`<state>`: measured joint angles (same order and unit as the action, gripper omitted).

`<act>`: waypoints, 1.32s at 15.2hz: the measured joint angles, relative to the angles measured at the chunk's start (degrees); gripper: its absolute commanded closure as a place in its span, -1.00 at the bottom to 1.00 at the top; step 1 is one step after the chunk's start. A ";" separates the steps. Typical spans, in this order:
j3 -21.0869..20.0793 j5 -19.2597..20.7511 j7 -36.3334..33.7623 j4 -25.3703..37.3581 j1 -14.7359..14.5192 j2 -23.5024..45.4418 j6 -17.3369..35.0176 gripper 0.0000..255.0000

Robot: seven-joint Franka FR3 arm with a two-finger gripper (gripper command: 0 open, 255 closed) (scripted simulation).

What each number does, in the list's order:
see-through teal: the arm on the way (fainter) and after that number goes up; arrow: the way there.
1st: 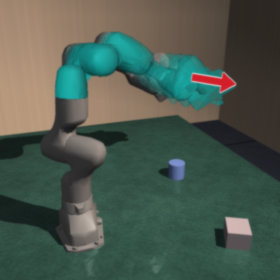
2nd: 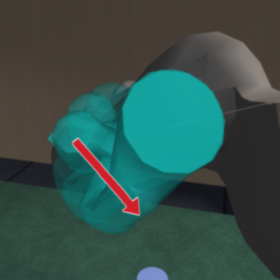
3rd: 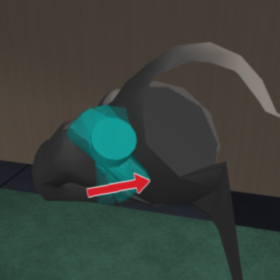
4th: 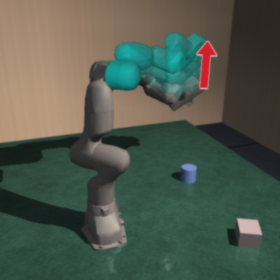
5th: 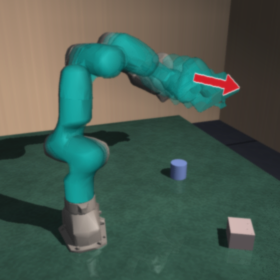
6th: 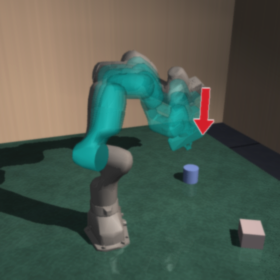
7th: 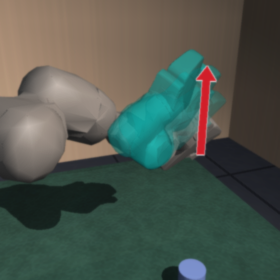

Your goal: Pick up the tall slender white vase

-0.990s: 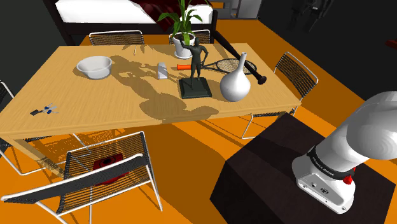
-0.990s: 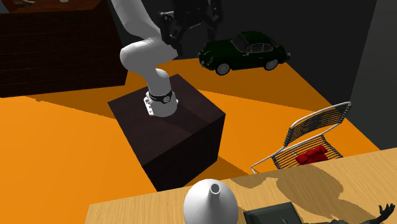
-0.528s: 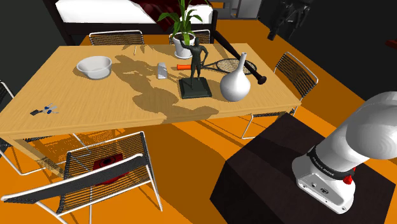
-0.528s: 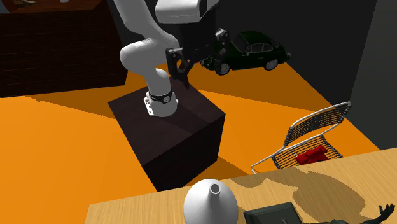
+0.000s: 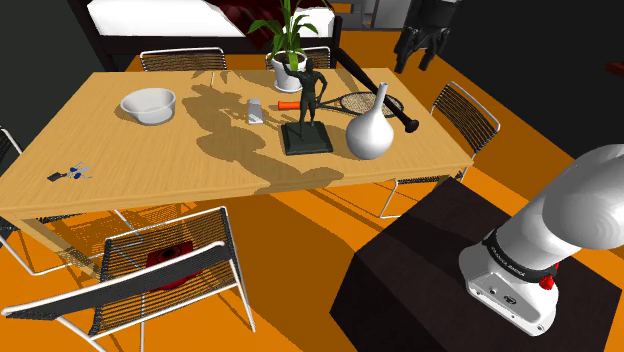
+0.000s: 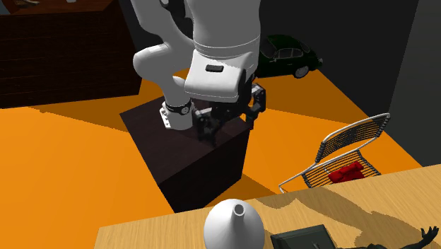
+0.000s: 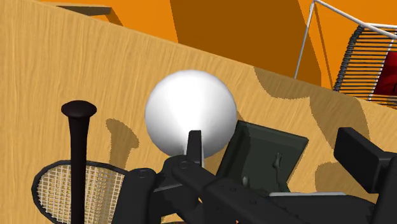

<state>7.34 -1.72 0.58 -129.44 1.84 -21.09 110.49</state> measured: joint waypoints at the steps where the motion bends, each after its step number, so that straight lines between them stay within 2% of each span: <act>1: 0.23 0.24 0.25 0.31 0.16 1.61 1.40 -1.00; 7: 1.37 0.94 1.31 5.59 0.79 13.38 8.63 -1.00; 11: 2.13 1.08 2.14 10.63 1.41 20.95 11.64 -1.00; 19: 2.27 0.51 2.73 9.00 1.61 25.08 17.46 -1.00; 20: 2.24 0.49 2.69 8.79 1.59 25.18 17.76 1.00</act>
<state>9.58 -1.23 3.27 -120.64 3.42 4.09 128.25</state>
